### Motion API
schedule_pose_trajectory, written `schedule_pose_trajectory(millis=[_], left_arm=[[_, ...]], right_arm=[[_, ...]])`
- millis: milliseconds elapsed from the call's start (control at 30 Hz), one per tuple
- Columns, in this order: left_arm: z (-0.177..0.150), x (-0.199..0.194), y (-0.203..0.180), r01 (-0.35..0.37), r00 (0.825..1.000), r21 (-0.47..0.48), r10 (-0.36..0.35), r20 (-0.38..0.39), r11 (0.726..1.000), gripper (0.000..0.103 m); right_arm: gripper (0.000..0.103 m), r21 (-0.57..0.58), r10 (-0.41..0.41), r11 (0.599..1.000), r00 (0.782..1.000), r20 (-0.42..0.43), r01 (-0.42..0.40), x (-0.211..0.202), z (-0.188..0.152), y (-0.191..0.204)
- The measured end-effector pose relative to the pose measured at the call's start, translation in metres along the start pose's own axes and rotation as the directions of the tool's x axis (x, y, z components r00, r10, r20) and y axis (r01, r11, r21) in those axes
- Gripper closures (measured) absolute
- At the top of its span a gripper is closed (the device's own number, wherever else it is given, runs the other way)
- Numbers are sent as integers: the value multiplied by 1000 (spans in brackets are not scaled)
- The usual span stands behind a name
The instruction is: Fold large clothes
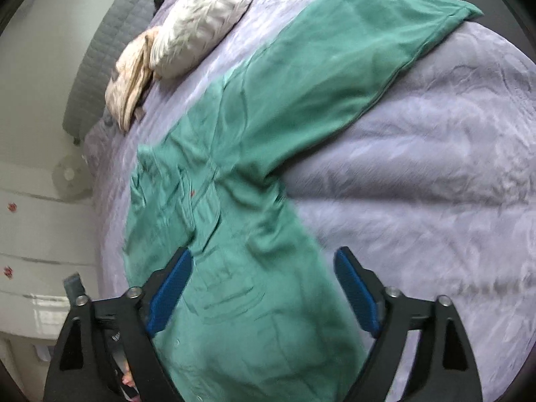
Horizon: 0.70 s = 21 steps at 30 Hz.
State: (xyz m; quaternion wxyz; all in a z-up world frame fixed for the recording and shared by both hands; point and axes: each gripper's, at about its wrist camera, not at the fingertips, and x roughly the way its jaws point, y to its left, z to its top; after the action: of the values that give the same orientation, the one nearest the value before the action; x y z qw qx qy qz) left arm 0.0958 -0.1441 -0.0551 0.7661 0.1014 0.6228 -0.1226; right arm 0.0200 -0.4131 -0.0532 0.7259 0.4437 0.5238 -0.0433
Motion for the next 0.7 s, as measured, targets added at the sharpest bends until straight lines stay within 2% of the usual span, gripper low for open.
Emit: schedule_pose_trajectory(millis=[133,300,400,533,700], left_arm=[[8,1,-24,45,999,5,-45,-10,999,1],[18,3,-47,50,999,2,-50,-7,999,1],[24,4,-61,47,999,10,-47,-5,999,1],[32,7,-82,74,997,18,-74,-4,997,1],[31,11,-98,104,995,33,-104,-10,994,1]], right_arm=[[0,76,32,996,998,49,-36,-6,21,-31],[0,180,34,982,994,104,-53,-15,51,-75],[0,238,71,965,986,153,-106,-21,71,-98],[0,304,185,919,957,224,-249,-20,102,-127],[0,362,229,873,930,288,-327,-5,137,-150]])
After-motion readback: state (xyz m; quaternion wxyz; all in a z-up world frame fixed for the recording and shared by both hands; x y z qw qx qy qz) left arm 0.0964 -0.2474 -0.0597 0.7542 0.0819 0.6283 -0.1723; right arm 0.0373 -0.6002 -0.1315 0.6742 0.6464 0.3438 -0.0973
